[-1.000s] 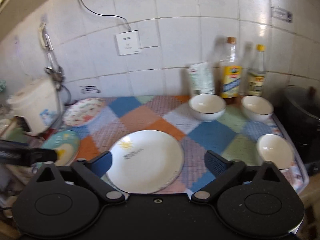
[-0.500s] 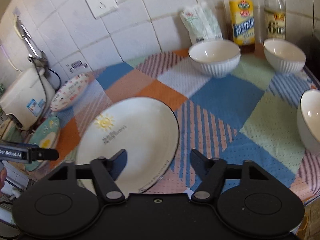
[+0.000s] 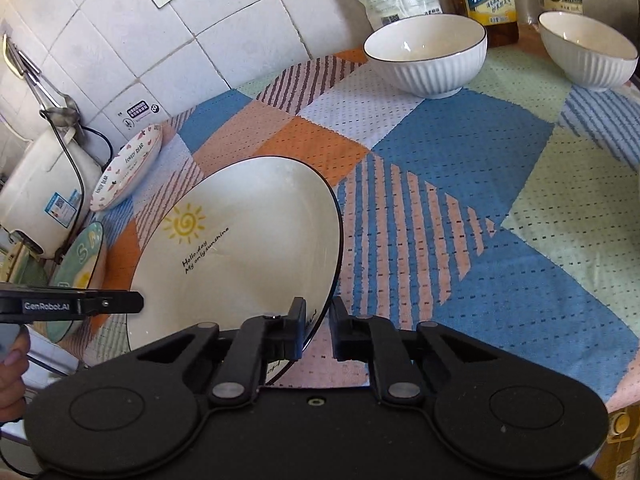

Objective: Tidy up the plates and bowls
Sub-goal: 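Grasp the rim of the white sun plate with both grippers, then lift the white sun plate toward the white bowls and set it down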

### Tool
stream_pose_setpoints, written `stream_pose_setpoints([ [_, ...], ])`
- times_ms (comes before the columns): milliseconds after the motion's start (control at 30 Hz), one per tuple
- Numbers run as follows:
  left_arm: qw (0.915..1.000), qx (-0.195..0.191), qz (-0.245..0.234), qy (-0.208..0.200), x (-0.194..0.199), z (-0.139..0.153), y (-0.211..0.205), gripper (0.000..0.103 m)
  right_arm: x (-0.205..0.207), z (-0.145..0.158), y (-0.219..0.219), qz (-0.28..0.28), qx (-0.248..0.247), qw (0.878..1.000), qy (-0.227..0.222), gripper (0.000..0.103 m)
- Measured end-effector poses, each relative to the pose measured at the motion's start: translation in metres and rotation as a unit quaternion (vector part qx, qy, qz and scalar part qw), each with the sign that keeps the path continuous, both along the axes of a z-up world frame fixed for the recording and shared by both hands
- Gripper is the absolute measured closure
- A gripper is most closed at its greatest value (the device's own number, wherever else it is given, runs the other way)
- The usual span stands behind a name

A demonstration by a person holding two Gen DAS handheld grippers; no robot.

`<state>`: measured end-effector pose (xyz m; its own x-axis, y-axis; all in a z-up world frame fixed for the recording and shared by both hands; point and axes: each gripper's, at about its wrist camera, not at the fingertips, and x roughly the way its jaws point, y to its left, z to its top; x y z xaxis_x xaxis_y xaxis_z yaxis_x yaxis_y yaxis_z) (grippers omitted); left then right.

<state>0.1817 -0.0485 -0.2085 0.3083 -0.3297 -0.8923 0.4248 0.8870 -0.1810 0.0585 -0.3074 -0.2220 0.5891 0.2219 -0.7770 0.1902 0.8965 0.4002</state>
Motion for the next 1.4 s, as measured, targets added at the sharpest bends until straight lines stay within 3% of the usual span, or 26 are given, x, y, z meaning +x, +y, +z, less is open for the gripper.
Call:
stream_pose_setpoints([
  [133,0.9999,-0.001,-0.011,-0.007,0.000,-0.006,-0.006,0.090,0.005,-0.004,-0.004,0.008,0.011,1.000,0.001,0.087],
  [200,0.9999,-0.010,0.003,-0.005,0.002,-0.010,-0.007,0.088,0.011,-0.010,-0.007,0.012,0.029,1.000,-0.002,0.084],
  [367,0.9991,-0.019,0.037,0.013,0.008,-0.014,-0.010,0.085,0.012,-0.019,-0.019,0.013,0.067,0.997,-0.026,0.086],
  [467,0.9996,-0.003,0.027,-0.009,0.006,-0.007,-0.015,0.085,0.017,-0.011,-0.014,0.042,0.043,0.998,-0.022,0.084],
  [667,0.9990,-0.001,0.018,-0.042,0.020,0.020,-0.020,0.085,0.028,0.003,-0.022,0.054,0.055,0.996,-0.042,0.083],
  [833,0.9987,-0.002,0.019,-0.046,0.051,0.032,-0.024,0.085,0.055,0.007,-0.027,0.070,0.055,0.994,-0.065,0.082],
  [1000,0.9963,0.018,0.026,-0.079,0.087,0.034,-0.029,0.085,0.093,0.005,-0.025,0.093,0.056,0.991,-0.073,0.080],
  [1100,0.9977,0.009,0.044,-0.052,0.114,0.034,-0.022,0.085,0.115,0.009,-0.021,0.107,0.046,0.990,-0.074,0.080],
  [1233,0.9979,0.014,0.040,-0.049,0.141,0.040,-0.021,0.085,0.134,0.017,-0.016,0.118,0.035,0.989,-0.081,0.079],
  [1333,0.9979,0.006,0.032,-0.057,0.165,0.038,-0.024,0.085,0.144,0.015,-0.018,0.105,0.046,0.990,-0.081,0.078],
  [1400,0.9972,0.022,0.024,-0.067,0.174,0.035,-0.033,0.085,0.152,0.012,-0.016,0.088,0.044,0.992,-0.076,0.078],
])
